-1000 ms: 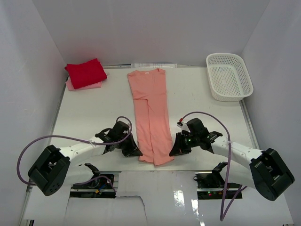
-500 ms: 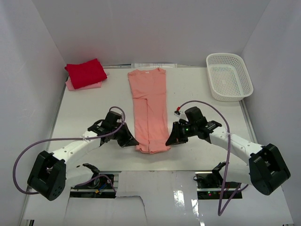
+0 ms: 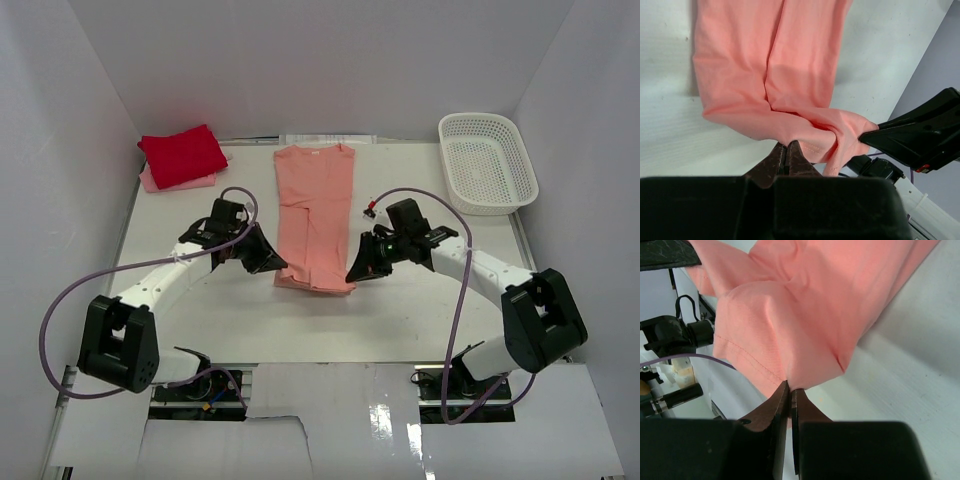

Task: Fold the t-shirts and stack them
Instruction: Fold the folded rectangular tshirt in 1/3 of the way

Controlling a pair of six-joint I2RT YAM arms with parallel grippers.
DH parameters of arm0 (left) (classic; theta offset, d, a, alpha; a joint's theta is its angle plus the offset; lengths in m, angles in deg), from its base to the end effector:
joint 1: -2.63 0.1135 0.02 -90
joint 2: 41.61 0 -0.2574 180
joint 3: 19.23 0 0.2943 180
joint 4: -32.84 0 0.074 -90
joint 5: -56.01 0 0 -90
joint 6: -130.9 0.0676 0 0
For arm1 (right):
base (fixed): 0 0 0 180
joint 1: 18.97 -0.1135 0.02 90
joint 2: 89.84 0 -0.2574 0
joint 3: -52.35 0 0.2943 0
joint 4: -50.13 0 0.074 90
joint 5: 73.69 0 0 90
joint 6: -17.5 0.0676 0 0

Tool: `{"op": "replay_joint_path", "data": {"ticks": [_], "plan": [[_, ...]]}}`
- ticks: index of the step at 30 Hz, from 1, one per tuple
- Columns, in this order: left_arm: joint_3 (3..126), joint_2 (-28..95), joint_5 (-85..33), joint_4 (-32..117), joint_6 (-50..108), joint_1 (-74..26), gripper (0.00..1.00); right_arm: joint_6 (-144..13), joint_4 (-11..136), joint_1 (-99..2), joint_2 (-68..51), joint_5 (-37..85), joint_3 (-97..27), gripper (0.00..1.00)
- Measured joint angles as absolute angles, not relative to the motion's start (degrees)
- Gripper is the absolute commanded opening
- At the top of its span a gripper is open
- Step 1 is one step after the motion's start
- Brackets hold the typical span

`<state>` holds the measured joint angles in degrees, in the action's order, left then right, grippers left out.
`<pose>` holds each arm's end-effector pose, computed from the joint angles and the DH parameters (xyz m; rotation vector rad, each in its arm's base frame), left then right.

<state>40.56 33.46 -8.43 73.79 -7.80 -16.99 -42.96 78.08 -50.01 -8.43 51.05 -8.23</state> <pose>0.2847 -0.1324 0.1724 -0.5042 2.6936 -0.9791 0.2732 0.2093 0.1659 -0.3356 2.5635 1.1806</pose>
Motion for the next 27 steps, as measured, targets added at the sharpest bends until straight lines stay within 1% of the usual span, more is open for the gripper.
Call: {"op": "replay_joint_path", "data": {"ticks": [10, 15, 27], "plan": [[50.1, 41.5, -7.8, 74.2, -4.0, -12.7, 0.0, -46.6, 80.3, -47.8, 0.0, 51.9, -19.7, 0.08], [52.9, 44.7, -7.8, 73.8, -3.2, -12.0, 0.0, -48.3, 81.8, -47.0, 4.5, 52.3, -25.2, 0.08], [57.8, 50.1, -7.8, 72.5, -2.4, -11.1, 0.0, -51.2, 83.9, -45.9, 12.3, 52.3, -34.0, 0.08]]}}
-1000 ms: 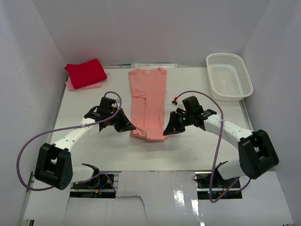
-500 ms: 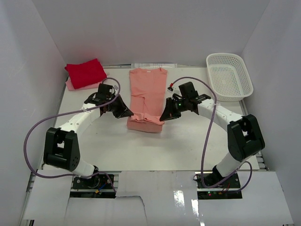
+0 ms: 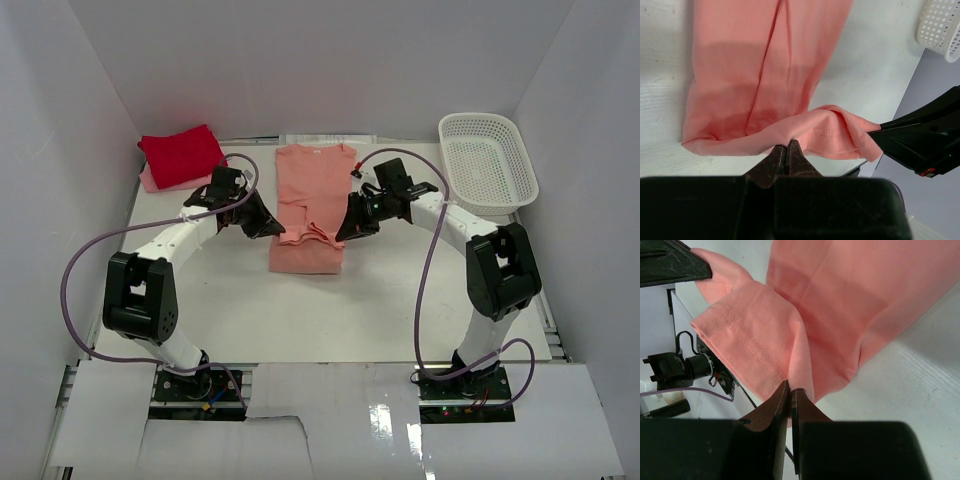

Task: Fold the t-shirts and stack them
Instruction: Fold the folded rectangular tshirt in 1/3 of the way

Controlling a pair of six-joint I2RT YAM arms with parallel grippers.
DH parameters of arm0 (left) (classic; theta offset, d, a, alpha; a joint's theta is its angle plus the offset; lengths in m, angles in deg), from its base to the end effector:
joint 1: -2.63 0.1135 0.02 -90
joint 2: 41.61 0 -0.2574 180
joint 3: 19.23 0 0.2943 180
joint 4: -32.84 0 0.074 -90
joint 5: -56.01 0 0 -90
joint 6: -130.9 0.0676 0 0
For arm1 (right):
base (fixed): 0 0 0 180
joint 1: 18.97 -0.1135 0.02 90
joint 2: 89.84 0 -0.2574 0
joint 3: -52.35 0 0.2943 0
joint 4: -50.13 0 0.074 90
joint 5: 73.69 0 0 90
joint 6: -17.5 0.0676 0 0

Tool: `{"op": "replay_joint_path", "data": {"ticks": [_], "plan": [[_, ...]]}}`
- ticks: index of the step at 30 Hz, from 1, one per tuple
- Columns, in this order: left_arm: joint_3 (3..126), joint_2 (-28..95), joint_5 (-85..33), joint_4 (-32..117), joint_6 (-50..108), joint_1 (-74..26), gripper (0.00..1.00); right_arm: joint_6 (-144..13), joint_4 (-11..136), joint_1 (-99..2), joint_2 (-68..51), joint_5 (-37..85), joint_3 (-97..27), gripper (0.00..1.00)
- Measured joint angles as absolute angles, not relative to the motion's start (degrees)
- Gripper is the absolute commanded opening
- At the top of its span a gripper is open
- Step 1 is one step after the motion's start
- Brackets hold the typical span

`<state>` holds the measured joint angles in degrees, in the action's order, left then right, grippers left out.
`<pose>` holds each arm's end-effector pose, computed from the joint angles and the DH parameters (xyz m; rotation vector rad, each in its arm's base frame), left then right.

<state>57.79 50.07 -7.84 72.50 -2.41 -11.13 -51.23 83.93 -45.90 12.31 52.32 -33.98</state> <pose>0.3725 -0.1219 0.1869 -0.4843 2.6131 -0.9482 0.3749 0.2350 0.1869 -0.4254 2.5027 1.1263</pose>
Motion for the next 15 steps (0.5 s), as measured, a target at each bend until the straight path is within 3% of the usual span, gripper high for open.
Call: {"op": "replay_joint_path", "data": {"ticks": [15], "plan": [[66.5, 56.6, -7.8, 71.2, -1.9, -10.4, 0.0, -54.9, 87.2, -44.1, 19.1, 52.3, -47.0, 0.08]]}}
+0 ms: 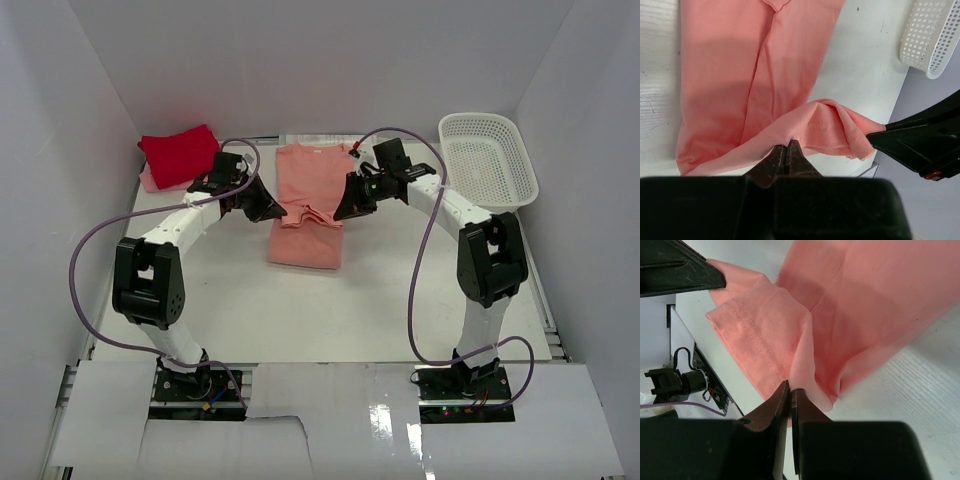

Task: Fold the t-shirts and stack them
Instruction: Fold the folded rectangular tshirt in 1/3 of the way

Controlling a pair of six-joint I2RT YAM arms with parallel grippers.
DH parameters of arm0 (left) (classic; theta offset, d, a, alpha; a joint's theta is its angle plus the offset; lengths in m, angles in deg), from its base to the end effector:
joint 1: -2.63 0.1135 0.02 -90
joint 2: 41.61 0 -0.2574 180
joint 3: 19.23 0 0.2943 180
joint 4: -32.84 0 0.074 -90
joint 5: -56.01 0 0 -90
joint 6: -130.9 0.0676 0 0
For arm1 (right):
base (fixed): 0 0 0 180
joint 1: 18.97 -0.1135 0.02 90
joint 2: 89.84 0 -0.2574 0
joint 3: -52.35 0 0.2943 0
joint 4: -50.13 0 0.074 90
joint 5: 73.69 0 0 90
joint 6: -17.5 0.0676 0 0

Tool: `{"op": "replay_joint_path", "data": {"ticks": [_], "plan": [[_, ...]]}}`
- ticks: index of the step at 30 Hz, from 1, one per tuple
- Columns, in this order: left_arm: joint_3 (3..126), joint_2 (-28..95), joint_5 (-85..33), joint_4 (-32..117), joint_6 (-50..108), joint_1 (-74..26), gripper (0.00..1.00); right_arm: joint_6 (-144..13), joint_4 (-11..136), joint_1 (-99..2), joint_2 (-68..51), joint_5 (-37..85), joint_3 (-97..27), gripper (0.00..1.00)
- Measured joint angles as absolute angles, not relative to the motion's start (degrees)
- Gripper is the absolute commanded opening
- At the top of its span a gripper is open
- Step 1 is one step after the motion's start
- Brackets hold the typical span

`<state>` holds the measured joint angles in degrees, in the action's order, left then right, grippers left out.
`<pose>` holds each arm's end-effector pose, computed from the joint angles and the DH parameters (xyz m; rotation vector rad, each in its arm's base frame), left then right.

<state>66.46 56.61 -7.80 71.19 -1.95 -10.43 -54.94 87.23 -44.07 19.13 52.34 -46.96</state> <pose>0.4112 -0.1260 0.1999 -0.4575 2.5504 -0.9607 0.4196 0.2404 0.2138 -0.4748 2.4168 1.0921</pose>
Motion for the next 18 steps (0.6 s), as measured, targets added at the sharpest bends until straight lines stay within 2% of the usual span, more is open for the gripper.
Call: {"op": "replay_joint_path", "data": {"ticks": [18], "plan": [[69.2, 62.7, -7.8, 69.7, -1.5, -10.1, 0.0, -56.5, 89.0, -43.0, 26.0, 52.8, -52.2, 0.08]]}}
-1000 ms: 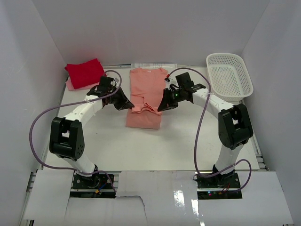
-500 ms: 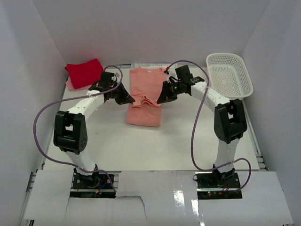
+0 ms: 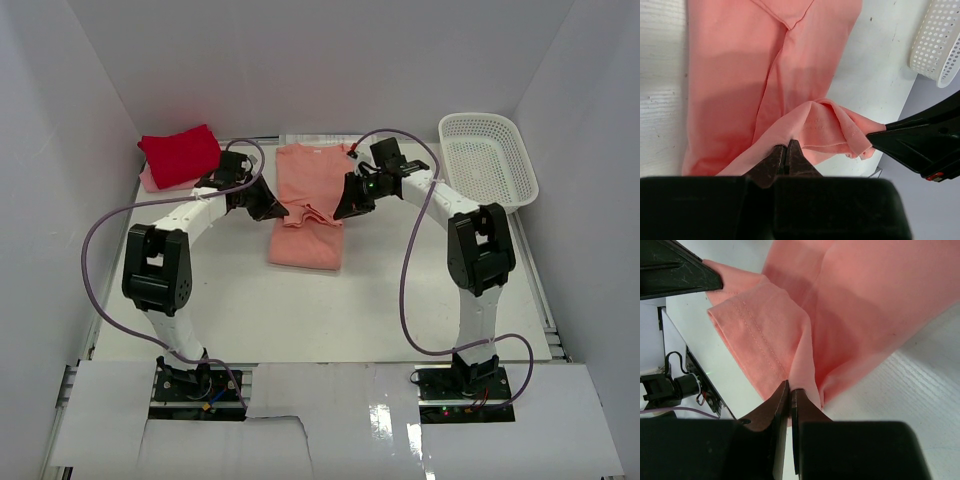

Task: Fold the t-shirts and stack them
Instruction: Fold the folded rectangular tshirt in 1/3 of the way

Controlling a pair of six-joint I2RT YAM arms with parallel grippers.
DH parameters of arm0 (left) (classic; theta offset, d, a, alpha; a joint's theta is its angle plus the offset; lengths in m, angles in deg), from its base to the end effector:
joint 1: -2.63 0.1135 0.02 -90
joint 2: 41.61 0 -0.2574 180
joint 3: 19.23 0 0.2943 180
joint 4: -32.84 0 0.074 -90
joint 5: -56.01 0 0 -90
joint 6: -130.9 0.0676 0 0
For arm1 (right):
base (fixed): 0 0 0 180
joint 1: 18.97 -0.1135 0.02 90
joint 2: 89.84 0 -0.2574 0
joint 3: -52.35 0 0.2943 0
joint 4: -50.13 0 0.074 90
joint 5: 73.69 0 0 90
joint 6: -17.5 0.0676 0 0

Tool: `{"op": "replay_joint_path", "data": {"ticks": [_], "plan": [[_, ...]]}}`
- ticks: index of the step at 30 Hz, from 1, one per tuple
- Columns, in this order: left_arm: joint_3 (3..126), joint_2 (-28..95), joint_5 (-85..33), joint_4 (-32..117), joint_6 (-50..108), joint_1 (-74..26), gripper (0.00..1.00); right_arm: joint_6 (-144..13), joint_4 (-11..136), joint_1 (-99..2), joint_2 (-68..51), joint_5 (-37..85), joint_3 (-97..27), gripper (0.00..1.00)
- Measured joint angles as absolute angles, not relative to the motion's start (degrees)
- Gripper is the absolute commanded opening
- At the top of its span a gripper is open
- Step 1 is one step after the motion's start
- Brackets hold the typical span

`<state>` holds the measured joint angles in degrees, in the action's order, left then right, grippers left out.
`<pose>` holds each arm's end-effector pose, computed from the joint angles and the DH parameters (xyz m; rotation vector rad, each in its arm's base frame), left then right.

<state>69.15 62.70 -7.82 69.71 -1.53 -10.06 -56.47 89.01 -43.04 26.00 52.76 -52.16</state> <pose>0.4305 -0.1275 0.1749 -0.4732 2.5791 -0.9457 0.4428 0.2418 0.1887 -0.4711 2.4659 1.0804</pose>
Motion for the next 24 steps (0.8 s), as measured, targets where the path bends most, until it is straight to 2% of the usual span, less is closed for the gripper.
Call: {"op": "replay_joint_path", "data": {"ticks": [24], "plan": [[78.3, 71.2, -7.8, 68.9, -0.7, -9.3, 0.0, -57.9, 90.4, -40.5, 34.4, 54.1, -61.4, 0.08]]}}
